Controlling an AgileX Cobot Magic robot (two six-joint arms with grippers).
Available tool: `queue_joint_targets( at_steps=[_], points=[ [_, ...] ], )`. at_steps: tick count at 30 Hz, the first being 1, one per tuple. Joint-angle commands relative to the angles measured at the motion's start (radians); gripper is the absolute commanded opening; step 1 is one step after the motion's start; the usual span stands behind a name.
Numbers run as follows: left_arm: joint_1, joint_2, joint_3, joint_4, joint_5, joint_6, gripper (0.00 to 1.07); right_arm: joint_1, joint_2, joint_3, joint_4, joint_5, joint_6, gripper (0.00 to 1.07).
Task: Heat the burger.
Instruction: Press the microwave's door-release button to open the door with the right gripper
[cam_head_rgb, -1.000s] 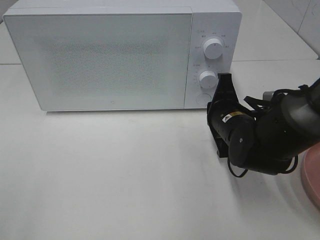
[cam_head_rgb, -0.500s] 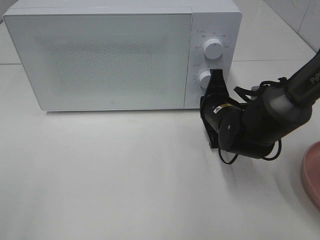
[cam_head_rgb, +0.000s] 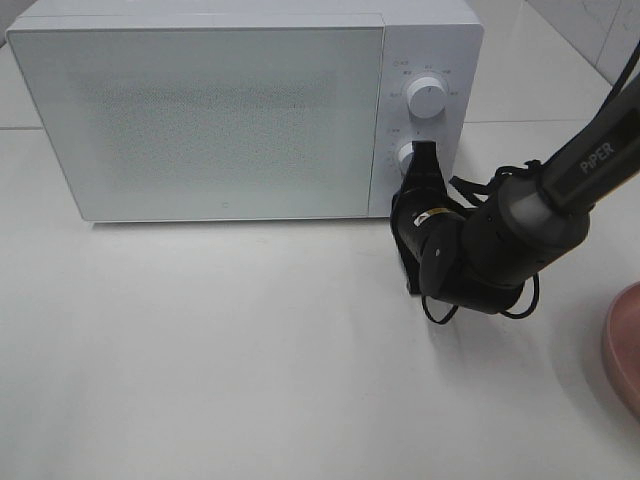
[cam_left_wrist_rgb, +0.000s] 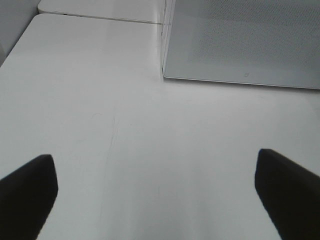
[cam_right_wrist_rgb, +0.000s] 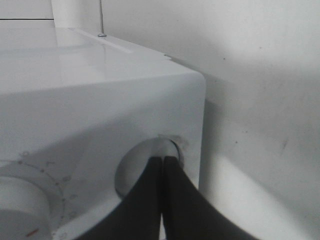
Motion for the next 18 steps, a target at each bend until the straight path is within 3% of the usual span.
queue_joint_targets(
  at_steps=[1, 18],
  points=[
    [0.002, -0.024, 0.002, -0.002, -0.005, 0.000, 1.00, -0.019, 0.008, -0.018, 0.017, -0.036, -0.028, 0.00],
    [0.002, -0.024, 0.002, -0.002, -0.005, 0.000, 1.00, -0.029, 0.023, -0.116, 0.034, -0.174, -0.060, 0.00]
  ],
)
